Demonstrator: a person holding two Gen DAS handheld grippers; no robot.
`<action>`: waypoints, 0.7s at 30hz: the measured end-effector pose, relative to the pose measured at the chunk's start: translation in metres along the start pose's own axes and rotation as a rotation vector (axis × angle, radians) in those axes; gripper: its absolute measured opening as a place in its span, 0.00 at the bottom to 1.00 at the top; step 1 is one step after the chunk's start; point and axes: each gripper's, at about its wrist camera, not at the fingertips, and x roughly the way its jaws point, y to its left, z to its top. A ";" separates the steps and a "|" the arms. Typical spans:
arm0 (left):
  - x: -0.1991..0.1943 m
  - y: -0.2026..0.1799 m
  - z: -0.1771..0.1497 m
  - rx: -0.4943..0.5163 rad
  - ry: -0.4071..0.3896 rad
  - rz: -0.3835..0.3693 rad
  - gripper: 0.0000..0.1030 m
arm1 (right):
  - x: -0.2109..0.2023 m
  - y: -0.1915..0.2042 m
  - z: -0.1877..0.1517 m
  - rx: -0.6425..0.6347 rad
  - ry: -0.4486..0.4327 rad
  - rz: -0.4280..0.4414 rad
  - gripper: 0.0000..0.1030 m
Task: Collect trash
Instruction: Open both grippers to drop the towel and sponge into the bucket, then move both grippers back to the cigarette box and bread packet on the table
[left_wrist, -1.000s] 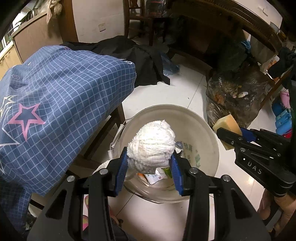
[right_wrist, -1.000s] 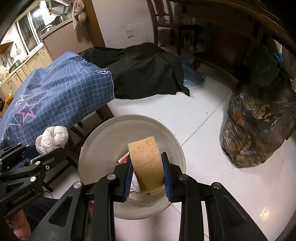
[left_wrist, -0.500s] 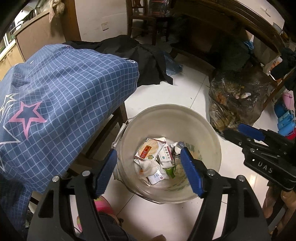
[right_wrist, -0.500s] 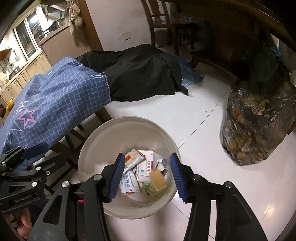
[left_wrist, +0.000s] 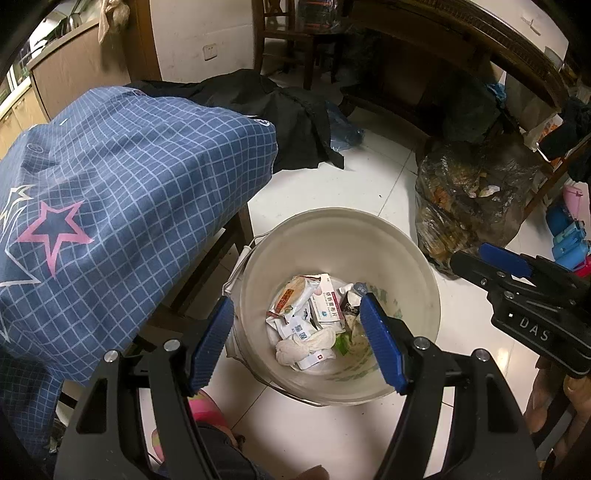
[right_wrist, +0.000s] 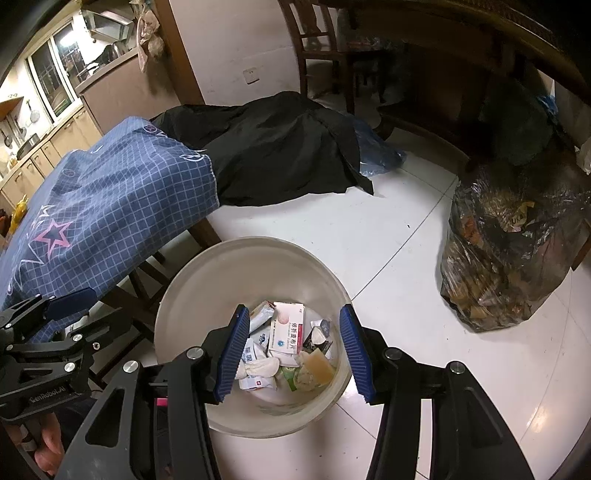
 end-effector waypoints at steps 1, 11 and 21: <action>-0.001 0.000 0.000 0.001 -0.002 -0.002 0.68 | -0.001 0.001 0.001 -0.003 -0.004 0.003 0.50; -0.051 0.018 0.011 0.058 -0.137 0.062 0.69 | -0.031 0.031 0.019 -0.074 -0.114 0.045 0.63; -0.123 0.118 0.018 -0.028 -0.250 0.153 0.69 | -0.065 0.104 0.044 -0.205 -0.211 0.130 0.73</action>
